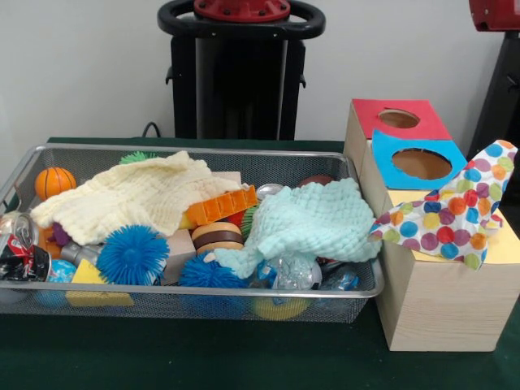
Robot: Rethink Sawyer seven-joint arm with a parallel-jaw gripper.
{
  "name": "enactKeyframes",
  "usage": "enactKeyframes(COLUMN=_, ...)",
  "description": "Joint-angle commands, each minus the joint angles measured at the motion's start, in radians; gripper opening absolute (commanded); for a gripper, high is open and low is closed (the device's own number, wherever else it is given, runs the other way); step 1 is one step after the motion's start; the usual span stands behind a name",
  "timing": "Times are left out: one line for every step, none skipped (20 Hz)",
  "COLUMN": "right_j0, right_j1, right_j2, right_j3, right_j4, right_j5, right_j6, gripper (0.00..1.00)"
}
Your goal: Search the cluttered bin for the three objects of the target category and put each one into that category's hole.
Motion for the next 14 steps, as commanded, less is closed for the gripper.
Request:
enactKeyframes(right_j0=-0.063, right_j1=0.065, right_j2=0.119, right_j3=-0.038, right_j4=-0.059, right_j5=0.107, right_j6=-0.162, gripper=0.00)
enactKeyframes(right_j0=-0.069, right_j1=0.068, right_j2=0.123, right_j3=-0.045, right_j4=-0.060, right_j5=0.114, right_j6=-0.170, gripper=0.00)
enactKeyframes(right_j0=-0.075, right_j1=0.069, right_j2=0.128, right_j3=-0.048, right_j4=-0.061, right_j5=0.124, right_j6=-0.178, gripper=0.00)
enactKeyframes(right_j0=-0.082, right_j1=0.073, right_j2=0.134, right_j3=-0.054, right_j4=-0.060, right_j5=0.138, right_j6=-0.185, gripper=0.00)
enactKeyframes(right_j0=-0.087, right_j1=0.074, right_j2=0.138, right_j3=-0.056, right_j4=-0.062, right_j5=0.139, right_j6=-0.193, gripper=0.00)
enactKeyframes(right_j0=-0.092, right_j1=0.076, right_j2=0.142, right_j3=-0.059, right_j4=-0.064, right_j5=0.144, right_j6=-0.197, gripper=0.00)
enactKeyframes(right_j0=-0.095, right_j1=0.077, right_j2=0.146, right_j3=-0.060, right_j4=-0.066, right_j5=0.144, right_j6=-0.201, gripper=0.00)
enactKeyframes(right_j0=-0.096, right_j1=0.076, right_j2=0.144, right_j3=-0.060, right_j4=-0.071, right_j5=0.144, right_j6=-0.199, gripper=0.00)
enactKeyframes(right_j0=-0.095, right_j1=0.076, right_j2=0.140, right_j3=-0.060, right_j4=-0.079, right_j5=0.140, right_j6=-0.195, gripper=0.00)
enactKeyframes(right_j0=-0.090, right_j1=0.078, right_j2=0.133, right_j3=-0.069, right_j4=-0.095, right_j5=0.126, right_j6=-0.193, gripper=0.00)
enactKeyframes(right_j0=-0.086, right_j1=0.079, right_j2=0.127, right_j3=-0.074, right_j4=-0.107, right_j5=0.120, right_j6=-0.190, gripper=0.00)
enactKeyframes(right_j0=-0.089, right_j1=0.079, right_j2=0.128, right_j3=-0.076, right_j4=-0.110, right_j5=0.125, right_j6=-0.192, gripper=0.00)
enactKeyframes(right_j0=-0.089, right_j1=0.081, right_j2=0.127, right_j3=-0.080, right_j4=-0.115, right_j5=0.123, right_j6=-0.192, gripper=0.00)
enactKeyframes(right_j0=-0.091, right_j1=0.085, right_j2=0.129, right_j3=-0.087, right_j4=-0.117, right_j5=0.132, right_j6=-0.192, gripper=0.00)
